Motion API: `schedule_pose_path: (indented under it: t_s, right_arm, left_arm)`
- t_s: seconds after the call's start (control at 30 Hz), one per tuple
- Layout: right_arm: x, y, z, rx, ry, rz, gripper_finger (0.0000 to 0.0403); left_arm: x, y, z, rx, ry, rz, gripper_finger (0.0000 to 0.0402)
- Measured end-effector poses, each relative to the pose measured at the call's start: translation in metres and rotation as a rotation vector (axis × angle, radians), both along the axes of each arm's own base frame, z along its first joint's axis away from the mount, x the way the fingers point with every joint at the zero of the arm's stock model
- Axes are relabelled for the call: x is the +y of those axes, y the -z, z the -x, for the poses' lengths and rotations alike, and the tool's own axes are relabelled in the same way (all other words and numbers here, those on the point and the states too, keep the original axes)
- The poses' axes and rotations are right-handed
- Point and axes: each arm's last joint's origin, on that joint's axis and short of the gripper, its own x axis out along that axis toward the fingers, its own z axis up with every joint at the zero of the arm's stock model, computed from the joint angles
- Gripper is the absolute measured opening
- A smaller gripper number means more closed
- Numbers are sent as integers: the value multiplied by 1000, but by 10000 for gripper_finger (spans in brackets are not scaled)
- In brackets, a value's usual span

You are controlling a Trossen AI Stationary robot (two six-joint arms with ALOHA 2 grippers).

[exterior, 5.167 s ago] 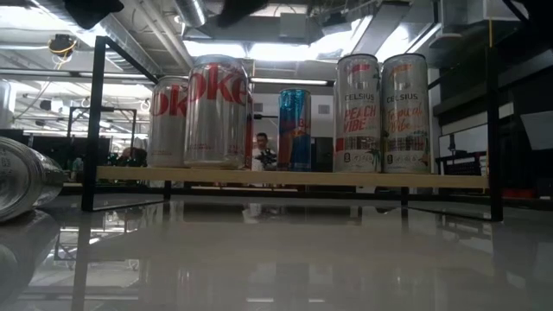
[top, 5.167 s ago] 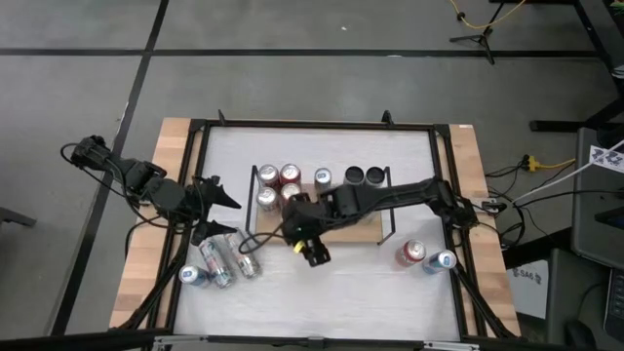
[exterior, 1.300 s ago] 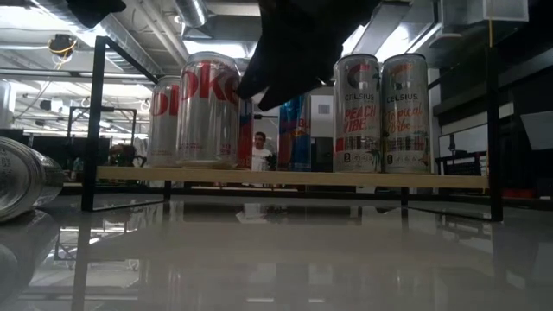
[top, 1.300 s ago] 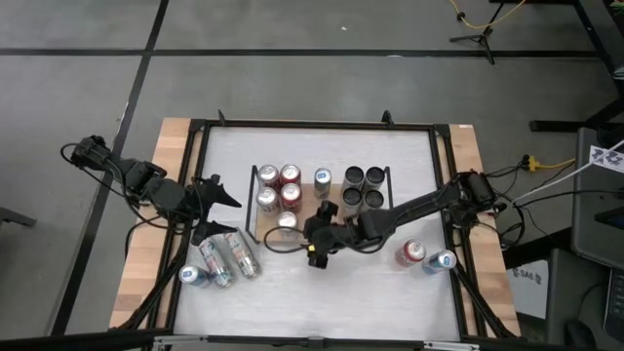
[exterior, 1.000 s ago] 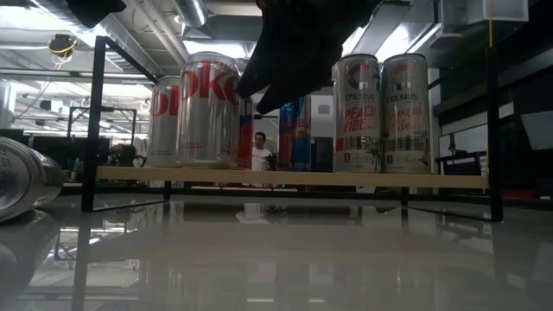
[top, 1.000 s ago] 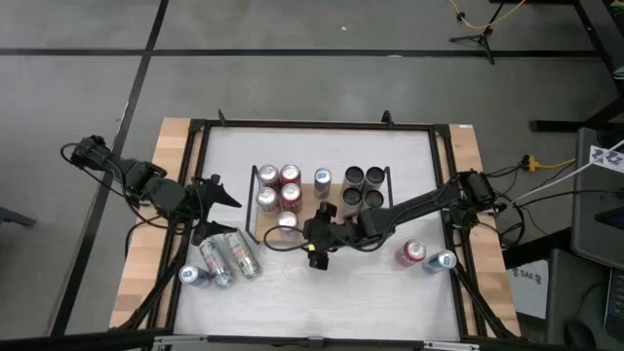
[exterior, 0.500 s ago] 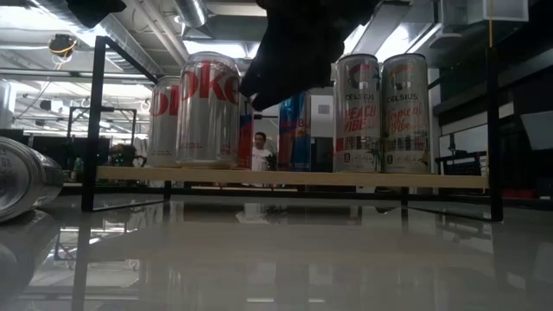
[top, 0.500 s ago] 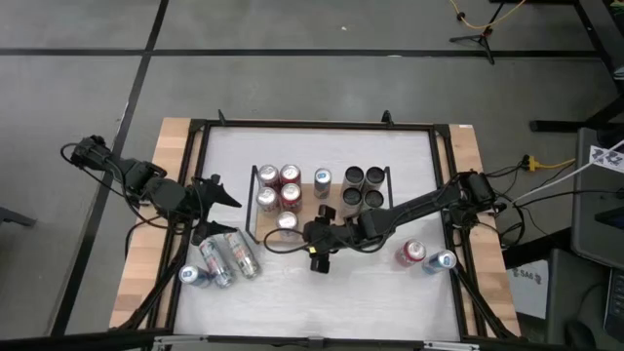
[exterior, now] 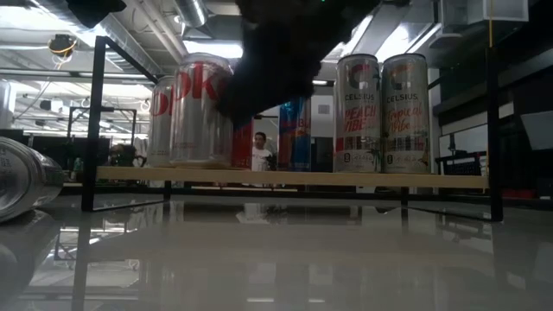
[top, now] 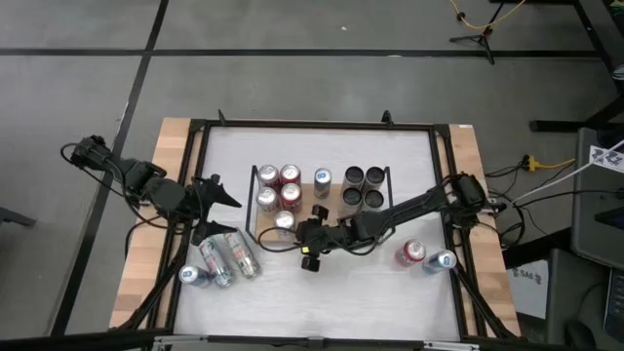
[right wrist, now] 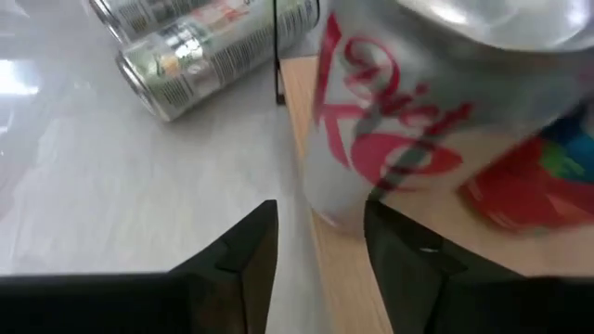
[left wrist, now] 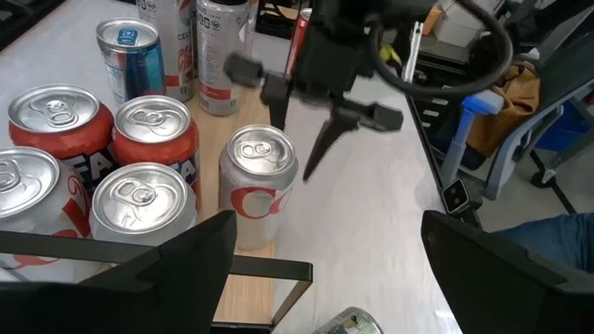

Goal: Place canned beverage on shelf
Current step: Put the silver-red soda can on the shelf aligned with the other silver-red soda can

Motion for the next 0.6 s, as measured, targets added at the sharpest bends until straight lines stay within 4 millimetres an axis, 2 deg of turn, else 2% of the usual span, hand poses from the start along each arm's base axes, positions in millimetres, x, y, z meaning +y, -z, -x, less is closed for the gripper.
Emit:
schedule_pose_path:
  t_s: [0.27,0.6]
  right_arm:
    - [-4,17,-15,-51,-5,-2,156]
    - [-4,16,-11,-12,-33,-22,156]
  left_arm:
    - [0,0,0,0,0,0,336]
    - [0,0,0,0,0,0,336]
